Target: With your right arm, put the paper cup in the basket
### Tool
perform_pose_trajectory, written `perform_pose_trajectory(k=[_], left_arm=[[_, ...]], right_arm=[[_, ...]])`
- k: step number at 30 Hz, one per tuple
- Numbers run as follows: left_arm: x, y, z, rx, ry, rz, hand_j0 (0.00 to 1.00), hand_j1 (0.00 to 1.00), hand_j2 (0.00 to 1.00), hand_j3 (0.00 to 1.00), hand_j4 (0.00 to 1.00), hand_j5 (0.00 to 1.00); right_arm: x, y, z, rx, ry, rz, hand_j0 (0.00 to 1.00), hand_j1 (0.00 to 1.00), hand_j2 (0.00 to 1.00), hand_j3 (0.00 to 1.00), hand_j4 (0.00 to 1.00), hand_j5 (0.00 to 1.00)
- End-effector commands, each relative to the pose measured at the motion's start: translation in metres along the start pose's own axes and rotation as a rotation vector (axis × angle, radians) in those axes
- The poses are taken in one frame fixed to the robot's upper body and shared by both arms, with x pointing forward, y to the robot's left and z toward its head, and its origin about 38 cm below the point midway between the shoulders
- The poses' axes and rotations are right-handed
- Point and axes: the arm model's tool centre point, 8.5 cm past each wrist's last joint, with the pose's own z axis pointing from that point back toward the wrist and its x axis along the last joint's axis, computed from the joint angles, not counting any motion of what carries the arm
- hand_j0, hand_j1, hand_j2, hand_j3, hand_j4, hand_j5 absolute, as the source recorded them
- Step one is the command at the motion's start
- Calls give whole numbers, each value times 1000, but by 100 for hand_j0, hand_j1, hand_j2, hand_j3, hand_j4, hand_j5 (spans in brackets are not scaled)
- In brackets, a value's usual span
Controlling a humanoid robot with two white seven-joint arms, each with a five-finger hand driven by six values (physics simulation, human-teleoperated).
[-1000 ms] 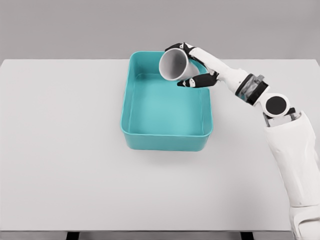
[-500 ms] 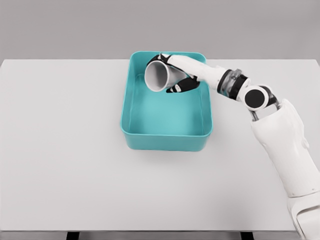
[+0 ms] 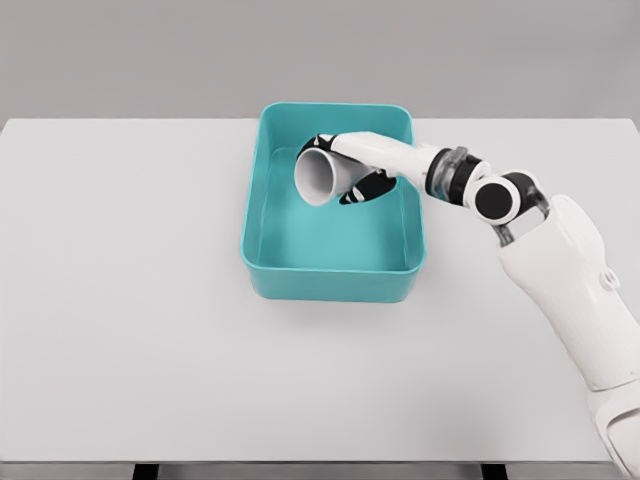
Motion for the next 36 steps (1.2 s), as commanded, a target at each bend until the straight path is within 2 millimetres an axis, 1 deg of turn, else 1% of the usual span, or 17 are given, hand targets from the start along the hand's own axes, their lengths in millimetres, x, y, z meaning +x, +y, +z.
perform_pose_trajectory(k=[1,2,3,10,12,13,14,15,18,19,20,21,25,27,28,31,36], left_arm=[[0,0,0,0,0,0,100,100,100,100,100,100],[0,0,0,0,0,2,100,100,100,100,100,100],[0,0,0,0,0,0,100,100,100,100,100,100],[0,0,0,0,0,0,100,100,100,100,100,100],[0,0,0,0,0,2,100,100,100,100,100,100],[0,0,0,0,0,0,100,100,100,100,100,100],[0,0,0,0,0,2,100,100,100,100,100,100],[0,0,0,0,0,0,100,100,100,100,100,100],[0,0,0,0,0,0,100,100,100,100,100,100],[0,0,0,0,0,0,100,100,100,100,100,100],[0,0,0,0,1,0,100,100,100,100,100,100],[0,0,0,0,0,0,100,100,100,100,100,100],[0,0,0,0,0,0,100,100,100,100,100,100],[0,0,0,0,0,2,100,100,100,100,100,100],[0,0,0,0,0,0,100,100,100,100,100,100],[0,0,0,0,0,0,100,100,100,100,100,100],[0,0,0,0,0,0,100,100,100,100,100,100]], right_arm=[[0,1,0,4,8,-3,93,93,93,93,93,93],[-1,2,-1,4,21,-15,99,99,99,99,99,99],[-1,2,-1,4,25,-17,99,99,99,99,99,99],[-2,-2,0,-5,28,-19,99,99,99,99,99,99],[-3,-3,3,-11,27,-27,100,100,100,100,100,100],[-6,-8,8,-35,31,-41,100,100,100,100,100,100],[-1,-25,18,-97,13,-36,100,100,100,100,100,100],[3,-35,27,-138,5,-34,100,100,100,100,100,100],[-7,-49,64,-231,9,-92,100,100,100,100,100,100],[-12,-56,84,-271,-12,-133,100,100,100,100,100,100],[-10,-63,101,-298,-56,-166,100,100,100,100,100,100],[-11,-63,112,-305,-78,-193,100,100,100,100,100,100],[-17,-59,182,-396,-134,-294,100,100,100,100,100,100],[-24,-50,207,-410,-133,-343,100,100,100,100,100,100],[-28,-44,216,-413,-118,-356,100,100,100,100,100,100],[-37,-26,225,-402,-82,-389,100,100,100,100,100,100],[-41,-21,228,-397,-67,-399,100,100,100,100,100,100]])
